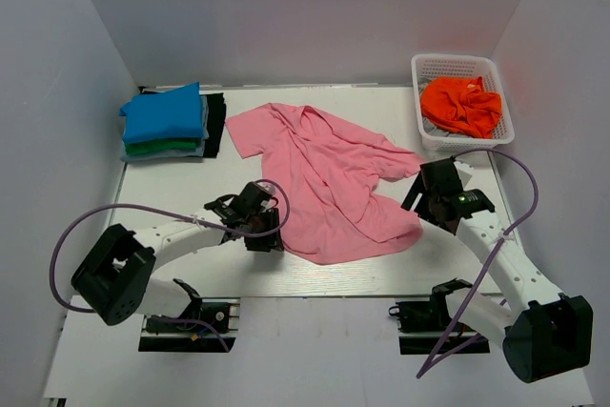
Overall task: Fold and stack the t-shirts
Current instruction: Flatten out the tshirt
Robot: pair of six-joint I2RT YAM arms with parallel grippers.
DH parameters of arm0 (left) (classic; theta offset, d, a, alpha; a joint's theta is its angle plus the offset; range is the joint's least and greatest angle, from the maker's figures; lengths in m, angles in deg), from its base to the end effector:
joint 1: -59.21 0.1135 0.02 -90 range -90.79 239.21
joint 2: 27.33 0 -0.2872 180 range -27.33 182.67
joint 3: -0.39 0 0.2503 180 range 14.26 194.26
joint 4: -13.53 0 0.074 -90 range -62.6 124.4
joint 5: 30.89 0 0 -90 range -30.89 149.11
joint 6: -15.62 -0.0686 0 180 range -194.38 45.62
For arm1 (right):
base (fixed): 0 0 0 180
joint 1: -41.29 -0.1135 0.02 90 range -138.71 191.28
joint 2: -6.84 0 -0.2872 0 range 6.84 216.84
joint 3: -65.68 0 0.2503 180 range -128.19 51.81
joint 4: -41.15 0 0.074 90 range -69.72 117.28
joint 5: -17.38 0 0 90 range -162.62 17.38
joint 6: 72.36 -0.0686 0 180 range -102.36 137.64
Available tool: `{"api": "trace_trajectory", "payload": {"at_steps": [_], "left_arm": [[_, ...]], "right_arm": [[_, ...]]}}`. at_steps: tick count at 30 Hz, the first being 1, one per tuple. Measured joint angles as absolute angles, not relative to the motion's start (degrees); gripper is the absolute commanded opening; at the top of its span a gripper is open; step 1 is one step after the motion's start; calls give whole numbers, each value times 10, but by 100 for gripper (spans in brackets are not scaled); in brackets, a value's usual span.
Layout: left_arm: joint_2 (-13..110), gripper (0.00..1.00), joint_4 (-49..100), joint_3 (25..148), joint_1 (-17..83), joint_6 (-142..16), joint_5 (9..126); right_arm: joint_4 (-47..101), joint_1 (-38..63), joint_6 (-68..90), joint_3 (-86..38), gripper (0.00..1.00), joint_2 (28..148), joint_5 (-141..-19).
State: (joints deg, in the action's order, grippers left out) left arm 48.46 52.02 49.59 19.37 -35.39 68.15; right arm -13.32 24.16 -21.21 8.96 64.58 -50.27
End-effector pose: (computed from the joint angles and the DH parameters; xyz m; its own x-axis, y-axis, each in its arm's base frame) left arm 0.1720 -0.1576 0.1513 -0.9713 0.0012 -0.2378 0.0931 0.9220 -0.3759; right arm 0.1939 0.0325 0.2387 -0.6550 0.4052 -0.6378 0.4422 0.8900 0.1114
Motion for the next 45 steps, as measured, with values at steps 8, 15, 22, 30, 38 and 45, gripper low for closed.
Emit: {"api": "trace_trajectory", "payload": {"at_steps": [8, 15, 22, 30, 38, 45], "left_arm": [[562, 49, 494, 547, 172, -356, 654], [577, 30, 480, 555, 164, -351, 650], [603, 0, 489, 578, 159, -346, 638], [533, 0, 580, 577, 159, -331, 621], [424, 3, 624, 547, 159, -301, 618], [414, 0, 641, 531, 159, -287, 614]], "right_arm": [[-145, 251, -212, 97, 88, 644, -498], [-147, 258, -211, 111, 88, 643, -499], [-146, 267, -210, 115, 81, 647, -500], [-127, 275, -203, 156, 74, 698, -566], [-72, 275, -202, 209, 70, 725, -625], [-7, 276, -195, 213, 41, 736, -626]]}}
